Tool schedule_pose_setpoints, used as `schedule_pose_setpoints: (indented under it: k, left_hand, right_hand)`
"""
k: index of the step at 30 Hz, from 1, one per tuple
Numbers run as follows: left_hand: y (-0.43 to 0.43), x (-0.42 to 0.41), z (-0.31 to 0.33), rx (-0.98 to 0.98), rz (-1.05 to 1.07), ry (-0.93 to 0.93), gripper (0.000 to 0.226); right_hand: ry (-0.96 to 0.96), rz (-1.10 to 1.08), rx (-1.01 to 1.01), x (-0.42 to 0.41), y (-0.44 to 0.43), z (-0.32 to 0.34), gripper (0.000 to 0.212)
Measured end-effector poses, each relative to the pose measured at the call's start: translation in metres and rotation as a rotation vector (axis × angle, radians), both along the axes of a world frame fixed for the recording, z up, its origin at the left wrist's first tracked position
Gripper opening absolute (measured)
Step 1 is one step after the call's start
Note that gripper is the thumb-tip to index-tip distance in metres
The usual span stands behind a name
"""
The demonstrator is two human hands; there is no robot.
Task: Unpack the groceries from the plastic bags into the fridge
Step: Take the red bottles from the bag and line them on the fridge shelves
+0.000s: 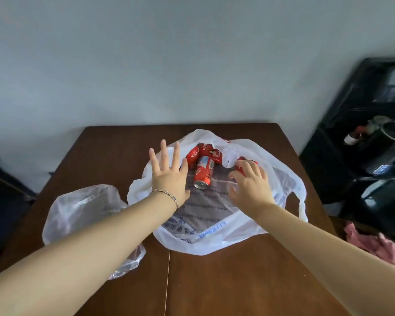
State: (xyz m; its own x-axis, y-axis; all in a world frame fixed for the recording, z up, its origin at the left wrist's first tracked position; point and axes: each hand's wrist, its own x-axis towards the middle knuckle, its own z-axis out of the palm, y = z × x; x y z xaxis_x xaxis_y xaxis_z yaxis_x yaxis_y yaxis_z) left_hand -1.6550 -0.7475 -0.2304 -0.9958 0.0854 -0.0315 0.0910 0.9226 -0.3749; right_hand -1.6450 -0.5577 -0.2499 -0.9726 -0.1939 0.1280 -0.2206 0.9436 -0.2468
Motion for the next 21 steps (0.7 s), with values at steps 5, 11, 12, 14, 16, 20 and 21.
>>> schedule_pose_setpoints:
  k: [5, 11, 12, 14, 16, 20, 21]
  left_hand:
    - [-0.042, -0.061, -0.038, 0.020, 0.241, -0.245, 0.118]
    - [-0.070, -0.114, -0.078, 0.124, 0.198, -0.328, 0.118]
    - [-0.070, -0.116, -0.086, 0.111, 0.188, -0.351, 0.118]
    - [-0.066, -0.118, -0.097, 0.111, 0.180, -0.400, 0.116]
    - [-0.064, -0.125, -0.105, 0.145, 0.174, -0.417, 0.105]
    - [-0.077, -0.135, -0.093, 0.111, -0.115, -0.353, 0.095]
    - [-0.084, -0.139, -0.084, 0.084, -0.222, -0.319, 0.094]
  right_hand:
    - [0.125, 0.082, 0.242, -0.059, -0.040, -0.018, 0.051]
    - [-0.050, 0.236, 0.510, -0.141, -0.067, -0.048, 0.081]
    - [-0.081, 0.236, 0.521, -0.152, -0.073, -0.051, 0.085]
    - [-0.064, 0.249, 0.579, -0.171, -0.079, -0.057, 0.078]
    - [-0.039, 0.289, 0.555, -0.194, -0.082, -0.063, 0.062]
    - [-0.041, 0.229, 0.355, -0.233, -0.083, -0.051, 0.035]
    - [-0.019, 0.188, 0.262, -0.242, -0.083, -0.044, 0.027]
